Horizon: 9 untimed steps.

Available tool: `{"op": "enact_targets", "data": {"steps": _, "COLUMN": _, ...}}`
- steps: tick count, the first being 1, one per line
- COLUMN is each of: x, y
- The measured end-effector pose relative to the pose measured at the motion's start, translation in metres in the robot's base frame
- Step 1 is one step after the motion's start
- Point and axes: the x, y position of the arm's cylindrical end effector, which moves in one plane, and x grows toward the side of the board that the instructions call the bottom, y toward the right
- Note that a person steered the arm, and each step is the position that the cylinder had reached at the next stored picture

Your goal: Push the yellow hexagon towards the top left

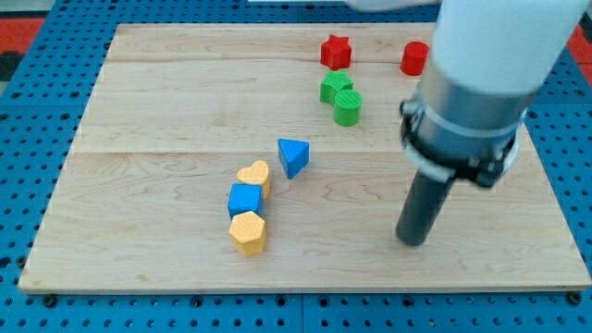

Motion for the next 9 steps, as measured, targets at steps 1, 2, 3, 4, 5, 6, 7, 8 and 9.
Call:
{"op": "enact_targets", "data": {"steps": 1, "x": 0.009, "y": -0.087}}
{"op": "enact_targets", "data": {"steps": 2, "x": 0.003, "y": -0.192}}
{"op": "enact_targets", "data": {"steps": 3, "x": -0.003, "y": -0.241}}
{"op": "enact_targets", "data": {"steps": 4, "x": -0.003, "y": -0.203}}
{"op": "enact_targets", "data": {"steps": 5, "x": 0.001, "y": -0.184}}
{"op": "enact_targets", "data": {"steps": 6, "x": -0.038, "y": -0.202}}
{"op": "enact_targets", "data": {"steps": 7, "x": -0.092, "y": -0.262}}
{"op": "enact_targets", "data": {"steps": 8, "x": -0.122, "y": -0.254}}
{"op": "enact_targets", "data": {"steps": 9, "x": -0.165, "y": -0.279}}
